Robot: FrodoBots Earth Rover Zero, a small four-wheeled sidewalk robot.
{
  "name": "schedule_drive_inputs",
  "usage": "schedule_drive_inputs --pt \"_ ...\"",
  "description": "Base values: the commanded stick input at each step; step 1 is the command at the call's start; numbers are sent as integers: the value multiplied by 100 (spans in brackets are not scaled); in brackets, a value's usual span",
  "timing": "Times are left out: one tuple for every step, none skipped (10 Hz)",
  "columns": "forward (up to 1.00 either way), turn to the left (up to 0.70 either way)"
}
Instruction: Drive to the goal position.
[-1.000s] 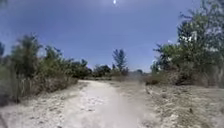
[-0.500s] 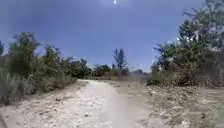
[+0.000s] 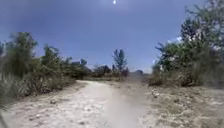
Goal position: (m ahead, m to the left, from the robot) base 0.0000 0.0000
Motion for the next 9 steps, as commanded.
schedule_drive_inputs --pt "45 0" --pt "45 0" --pt "45 0" --pt "45 0" --pt "45 0" --pt "45 0" --pt "45 0" --pt "45 0" --pt "45 0"
